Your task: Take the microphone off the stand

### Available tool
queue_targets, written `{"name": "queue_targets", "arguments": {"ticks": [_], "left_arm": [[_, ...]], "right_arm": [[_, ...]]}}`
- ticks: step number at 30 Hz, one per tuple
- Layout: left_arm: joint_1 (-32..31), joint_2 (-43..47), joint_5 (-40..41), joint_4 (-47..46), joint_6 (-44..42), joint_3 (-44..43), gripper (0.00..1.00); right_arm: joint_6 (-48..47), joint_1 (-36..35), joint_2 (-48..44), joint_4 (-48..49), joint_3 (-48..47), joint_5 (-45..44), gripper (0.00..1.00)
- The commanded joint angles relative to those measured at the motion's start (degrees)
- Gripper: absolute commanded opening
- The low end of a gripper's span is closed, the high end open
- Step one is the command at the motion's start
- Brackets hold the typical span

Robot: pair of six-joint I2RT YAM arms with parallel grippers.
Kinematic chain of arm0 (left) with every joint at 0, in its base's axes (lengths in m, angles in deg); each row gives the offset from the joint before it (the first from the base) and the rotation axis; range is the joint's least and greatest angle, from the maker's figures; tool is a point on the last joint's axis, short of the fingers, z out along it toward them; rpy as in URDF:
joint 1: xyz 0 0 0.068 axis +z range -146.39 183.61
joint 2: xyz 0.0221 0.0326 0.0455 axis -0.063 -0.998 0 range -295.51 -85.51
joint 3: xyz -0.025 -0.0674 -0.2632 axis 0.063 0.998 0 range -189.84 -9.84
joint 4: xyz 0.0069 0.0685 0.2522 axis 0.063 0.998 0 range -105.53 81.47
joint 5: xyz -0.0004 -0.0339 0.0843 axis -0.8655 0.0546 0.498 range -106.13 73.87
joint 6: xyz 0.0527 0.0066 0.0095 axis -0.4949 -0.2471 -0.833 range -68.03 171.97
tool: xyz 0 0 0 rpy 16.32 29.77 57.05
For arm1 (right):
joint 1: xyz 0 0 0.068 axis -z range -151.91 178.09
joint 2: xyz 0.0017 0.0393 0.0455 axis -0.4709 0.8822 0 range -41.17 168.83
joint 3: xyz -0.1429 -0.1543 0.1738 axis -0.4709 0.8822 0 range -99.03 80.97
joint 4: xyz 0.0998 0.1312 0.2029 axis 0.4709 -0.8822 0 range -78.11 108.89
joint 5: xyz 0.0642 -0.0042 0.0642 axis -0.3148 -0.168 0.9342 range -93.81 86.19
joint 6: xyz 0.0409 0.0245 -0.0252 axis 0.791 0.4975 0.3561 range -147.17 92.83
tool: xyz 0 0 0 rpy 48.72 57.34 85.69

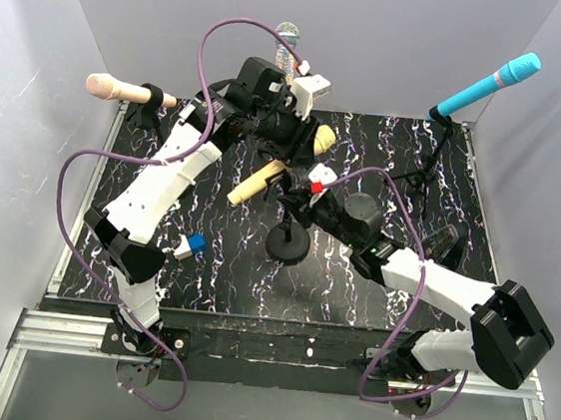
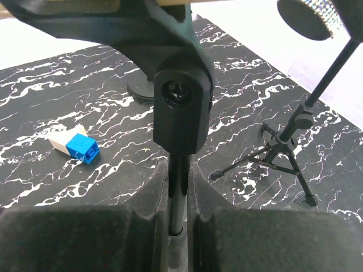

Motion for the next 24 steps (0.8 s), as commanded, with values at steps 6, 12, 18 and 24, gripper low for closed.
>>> {"name": "queue_targets", "arguments": {"ticks": [6, 12, 18, 24], "left_arm": [[0.4, 2.4, -1.6, -1.8, -6.8, -9.7, 0.00], [0.3, -1.0, 0.3, 1.9, -11.2, -23.1, 0.00], [0.2, 0.2, 1.8, 0.5, -14.1, -24.5, 0.00], [-0.3, 5.8, 6.1, -1.0, -28.6, -20.1, 0.00]], "right_arm": [[0.8, 0.2, -3.2, -1.7, 3.5, -7.0, 0.01], [5.5, 1.6, -4.0, -6.5, 4.8, -10.5, 0.01], [6.4, 2.7, -3.6, -8.4, 5.5, -10.2, 0.01], [4.5, 2.9, -4.7, -10.5, 4.9, -10.4, 0.33]]}}
